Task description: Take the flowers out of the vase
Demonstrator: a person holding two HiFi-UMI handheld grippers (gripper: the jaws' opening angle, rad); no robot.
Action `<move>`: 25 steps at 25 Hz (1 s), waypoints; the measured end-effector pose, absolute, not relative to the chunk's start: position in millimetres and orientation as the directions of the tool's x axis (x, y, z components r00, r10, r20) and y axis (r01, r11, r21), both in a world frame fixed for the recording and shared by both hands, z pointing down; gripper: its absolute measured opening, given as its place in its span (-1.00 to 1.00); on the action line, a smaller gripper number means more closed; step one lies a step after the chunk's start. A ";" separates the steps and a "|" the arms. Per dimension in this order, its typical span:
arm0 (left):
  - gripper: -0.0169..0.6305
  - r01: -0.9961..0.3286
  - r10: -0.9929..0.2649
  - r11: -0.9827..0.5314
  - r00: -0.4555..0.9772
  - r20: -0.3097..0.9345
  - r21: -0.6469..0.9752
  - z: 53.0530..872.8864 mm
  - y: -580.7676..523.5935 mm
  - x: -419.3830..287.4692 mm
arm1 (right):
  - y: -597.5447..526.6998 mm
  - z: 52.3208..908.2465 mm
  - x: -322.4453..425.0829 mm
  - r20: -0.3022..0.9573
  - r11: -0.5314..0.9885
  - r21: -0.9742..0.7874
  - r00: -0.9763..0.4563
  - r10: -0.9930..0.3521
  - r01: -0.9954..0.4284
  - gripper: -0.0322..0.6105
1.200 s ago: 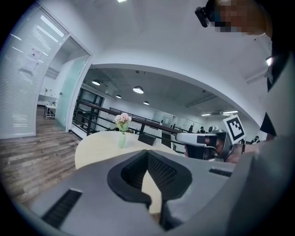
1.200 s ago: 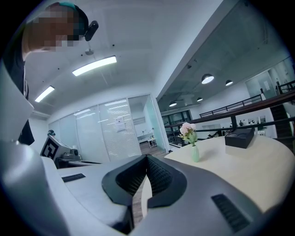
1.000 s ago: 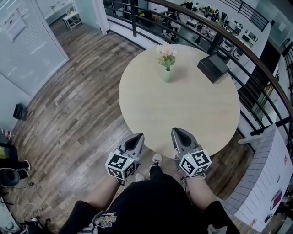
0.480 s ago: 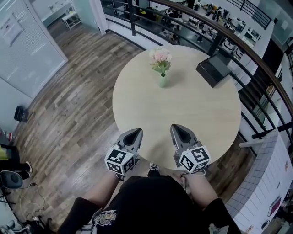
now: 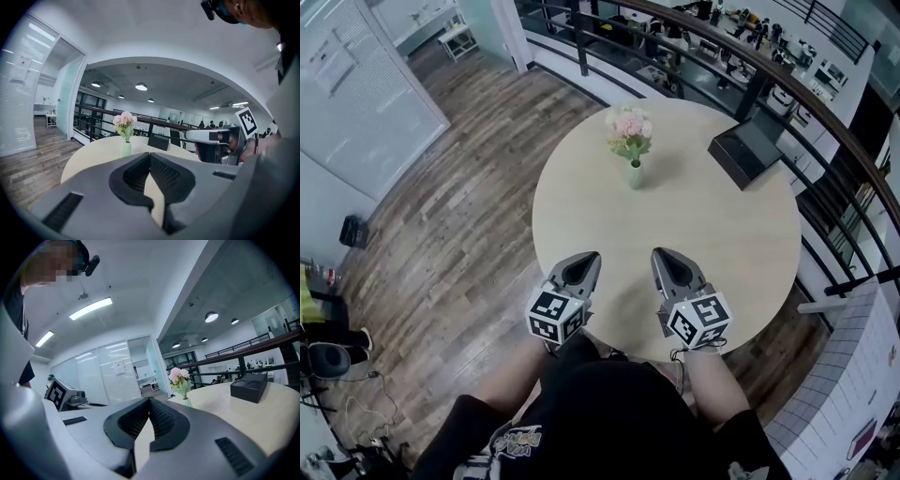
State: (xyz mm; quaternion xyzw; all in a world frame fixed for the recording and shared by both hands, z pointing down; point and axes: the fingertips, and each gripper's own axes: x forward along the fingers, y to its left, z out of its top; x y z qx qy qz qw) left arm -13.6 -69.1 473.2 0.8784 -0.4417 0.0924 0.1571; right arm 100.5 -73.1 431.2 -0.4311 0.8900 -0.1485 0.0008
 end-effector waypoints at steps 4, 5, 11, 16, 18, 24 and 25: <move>-0.92 -0.804 -0.742 -0.566 0.594 0.311 0.183 479.2 -89.9 -13.0 | -87.6 434.7 101.3 0.125 0.571 -0.272 -0.617 -0.777 -0.774 -0.83; -0.92 -0.801 -0.739 -0.571 0.596 0.313 0.179 481.2 -95.6 -13.4 | -91.2 436.3 101.1 0.127 0.566 -0.273 -0.612 -0.781 -0.778 -0.83; -0.92 -0.776 -0.709 -0.601 0.627 0.323 0.189 496.6 -135.4 -13.9 | -117.0 445.8 102.6 0.145 0.498 -0.285 -0.551 -0.822 -0.819 -0.83; -0.92 -0.744 -0.669 -0.639 0.663 0.337 0.194 506.5 -177.3 -17.0 | -147.3 448.3 90.1 0.167 0.451 -0.281 -0.506 -0.846 -0.847 -0.83; -0.92 -0.730 -0.654 -0.656 0.676 0.340 0.191 511.0 -192.2 -15.1 | -157.8 451.5 87.8 0.176 0.431 -0.281 -0.488 -0.855 -0.857 -0.83; -0.85 -0.696 -0.615 -0.694 0.705 0.353 0.184 528.6 -237.6 -9.3 | -184.4 464.5 82.9 0.204 0.373 -0.280 -0.434 -0.877 -0.885 -0.83; -0.79 -0.687 -0.604 -0.703 0.713 0.356 0.185 532.0 -244.2 -7.1 | -188.0 467.2 82.7 0.209 0.361 -0.282 -0.424 -0.881 -0.889 -0.83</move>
